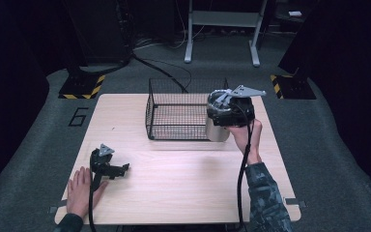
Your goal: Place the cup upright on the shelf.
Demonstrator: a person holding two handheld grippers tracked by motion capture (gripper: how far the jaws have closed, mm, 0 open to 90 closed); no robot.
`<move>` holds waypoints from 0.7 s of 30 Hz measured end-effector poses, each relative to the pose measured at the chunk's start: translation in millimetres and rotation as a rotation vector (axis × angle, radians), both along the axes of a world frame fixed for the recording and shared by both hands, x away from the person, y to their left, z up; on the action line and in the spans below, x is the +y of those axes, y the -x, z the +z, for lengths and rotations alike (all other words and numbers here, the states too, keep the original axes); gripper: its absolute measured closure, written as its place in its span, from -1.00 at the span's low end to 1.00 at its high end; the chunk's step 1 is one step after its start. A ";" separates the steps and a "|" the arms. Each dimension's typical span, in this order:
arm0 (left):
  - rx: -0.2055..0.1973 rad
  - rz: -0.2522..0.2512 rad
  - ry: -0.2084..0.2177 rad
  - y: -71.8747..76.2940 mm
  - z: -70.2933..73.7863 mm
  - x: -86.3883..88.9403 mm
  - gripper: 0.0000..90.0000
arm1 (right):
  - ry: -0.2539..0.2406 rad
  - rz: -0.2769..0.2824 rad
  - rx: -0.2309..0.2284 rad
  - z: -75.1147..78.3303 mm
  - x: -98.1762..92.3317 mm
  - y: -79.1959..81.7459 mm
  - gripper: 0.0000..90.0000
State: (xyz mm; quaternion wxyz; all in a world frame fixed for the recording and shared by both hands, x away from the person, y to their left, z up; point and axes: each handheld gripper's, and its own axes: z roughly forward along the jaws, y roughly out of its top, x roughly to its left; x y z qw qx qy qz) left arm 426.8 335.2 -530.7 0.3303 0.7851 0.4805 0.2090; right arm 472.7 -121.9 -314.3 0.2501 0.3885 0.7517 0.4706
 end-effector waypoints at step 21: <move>-0.001 -0.001 0.000 -0.1 0.0 0.0 -1.00 | -0.002 -0.004 0.013 8.2 16.2 -29.1 -0.92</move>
